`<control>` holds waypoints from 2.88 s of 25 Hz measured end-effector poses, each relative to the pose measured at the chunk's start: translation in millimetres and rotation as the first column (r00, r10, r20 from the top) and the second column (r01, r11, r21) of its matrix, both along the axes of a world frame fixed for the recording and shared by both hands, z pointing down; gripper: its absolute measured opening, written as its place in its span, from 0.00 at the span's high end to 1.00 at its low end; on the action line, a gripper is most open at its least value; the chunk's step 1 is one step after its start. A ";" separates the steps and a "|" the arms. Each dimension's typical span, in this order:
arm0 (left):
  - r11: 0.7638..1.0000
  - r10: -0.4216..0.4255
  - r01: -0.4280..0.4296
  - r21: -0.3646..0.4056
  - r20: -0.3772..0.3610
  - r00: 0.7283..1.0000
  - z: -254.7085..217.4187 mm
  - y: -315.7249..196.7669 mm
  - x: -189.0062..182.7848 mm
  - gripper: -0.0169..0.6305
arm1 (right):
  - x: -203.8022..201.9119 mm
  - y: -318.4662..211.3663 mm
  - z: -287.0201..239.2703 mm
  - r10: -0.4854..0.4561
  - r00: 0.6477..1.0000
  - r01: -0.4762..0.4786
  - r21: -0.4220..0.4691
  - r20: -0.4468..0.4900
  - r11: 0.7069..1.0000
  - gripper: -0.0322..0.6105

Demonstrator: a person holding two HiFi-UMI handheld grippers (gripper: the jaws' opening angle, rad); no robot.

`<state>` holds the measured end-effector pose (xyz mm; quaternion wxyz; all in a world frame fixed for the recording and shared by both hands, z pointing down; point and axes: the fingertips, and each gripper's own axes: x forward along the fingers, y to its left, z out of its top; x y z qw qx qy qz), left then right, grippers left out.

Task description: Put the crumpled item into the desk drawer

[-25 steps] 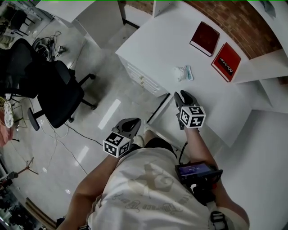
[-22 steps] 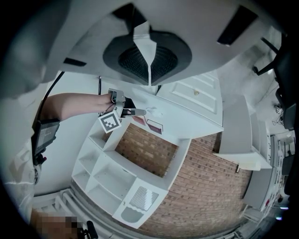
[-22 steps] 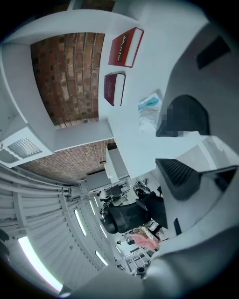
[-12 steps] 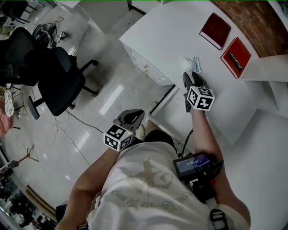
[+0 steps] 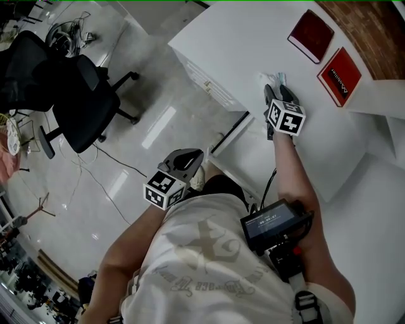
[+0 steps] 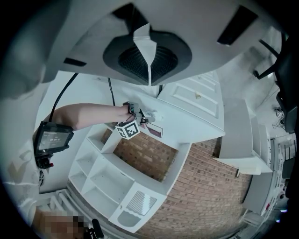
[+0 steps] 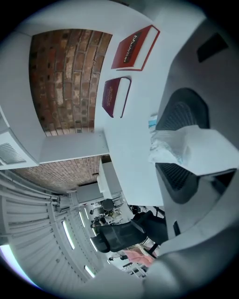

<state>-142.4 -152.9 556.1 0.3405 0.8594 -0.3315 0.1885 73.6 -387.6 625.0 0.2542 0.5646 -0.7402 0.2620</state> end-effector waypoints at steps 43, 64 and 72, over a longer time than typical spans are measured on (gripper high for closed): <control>0.998 0.053 -0.054 -0.023 -0.039 0.998 10.3 4.5 8.5 0.92 | -11.1 25.5 -11.3 0.028 0.999 -0.027 -0.023 0.029 0.999 0.64; 0.991 0.110 -0.104 0.082 -0.075 0.991 -24.3 40.0 12.4 0.92 | -18.5 114.0 -69.4 0.013 0.997 -0.017 0.051 0.077 0.999 0.65; 0.986 0.131 -0.119 0.115 -0.098 0.987 -38.5 45.0 19.1 0.92 | -25.7 149.7 -83.2 -0.021 0.996 0.016 0.056 0.092 0.998 0.66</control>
